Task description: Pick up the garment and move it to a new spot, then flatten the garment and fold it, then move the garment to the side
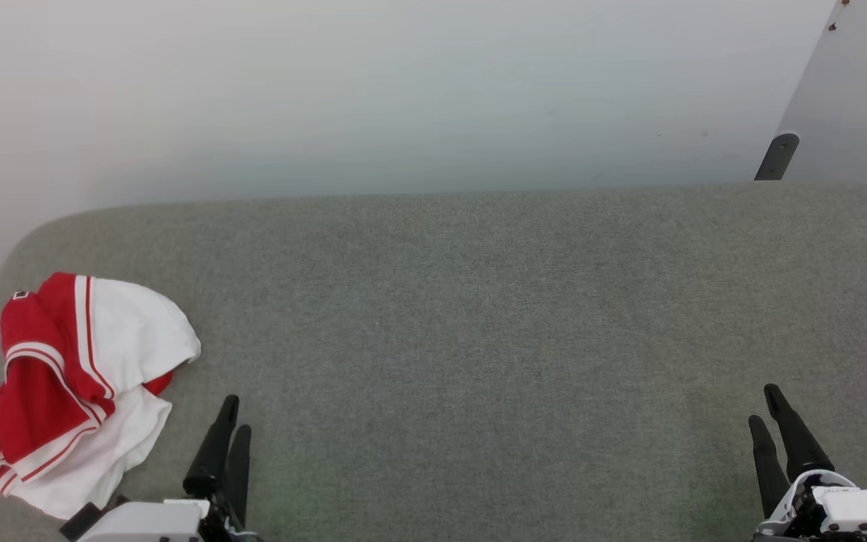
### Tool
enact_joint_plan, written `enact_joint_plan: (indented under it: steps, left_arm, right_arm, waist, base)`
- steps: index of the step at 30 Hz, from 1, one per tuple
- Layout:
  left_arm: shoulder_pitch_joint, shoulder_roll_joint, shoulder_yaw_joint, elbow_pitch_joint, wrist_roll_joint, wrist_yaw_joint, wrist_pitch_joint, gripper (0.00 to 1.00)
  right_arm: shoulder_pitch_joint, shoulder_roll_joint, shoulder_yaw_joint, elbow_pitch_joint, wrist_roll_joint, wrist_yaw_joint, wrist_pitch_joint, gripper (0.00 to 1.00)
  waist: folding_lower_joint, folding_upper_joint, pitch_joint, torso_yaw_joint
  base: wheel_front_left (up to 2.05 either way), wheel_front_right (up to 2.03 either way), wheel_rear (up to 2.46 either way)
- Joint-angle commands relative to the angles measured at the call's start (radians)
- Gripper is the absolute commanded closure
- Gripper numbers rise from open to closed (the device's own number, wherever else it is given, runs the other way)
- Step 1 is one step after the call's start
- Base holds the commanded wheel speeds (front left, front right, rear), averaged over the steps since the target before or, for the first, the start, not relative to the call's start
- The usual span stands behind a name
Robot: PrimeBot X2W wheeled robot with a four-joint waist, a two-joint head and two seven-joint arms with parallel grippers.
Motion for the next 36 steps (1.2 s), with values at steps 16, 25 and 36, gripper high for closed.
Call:
enact_joint_plan:
  steps: [16, 25, 36]
  left_arm:
    - [-0.047, 0.045, -0.025, -0.023, 0.195, 0.007, -0.081, 0.0]
    - [-0.046, 0.048, -0.026, -0.053, 0.413, 0.019, -0.12, 0.0]
    - [-0.04, 0.059, -0.042, -0.076, 0.666, 0.04, -0.161, 0.0]
  right_arm:
    - [-0.073, -0.038, 0.065, -0.001, -0.124, 0.0, -0.078, 0.0]
    - [-0.097, -0.07, 0.107, 0.014, -0.294, 0.0, -0.122, 0.0]
    - [-0.108, -0.082, 0.125, -0.003, -0.546, 0.0, -0.164, 0.0]
  waist:
    - [0.0, -0.0001, 0.0, 0.001]
    - [0.0, -0.0001, 0.0, 0.001]
    - [0.0, -0.0001, 0.001, 0.0]
  base:
    - [0.0, 0.0, 0.0]
    - [0.0, 0.0, 0.0]
    - [0.0, 0.0, 0.0]
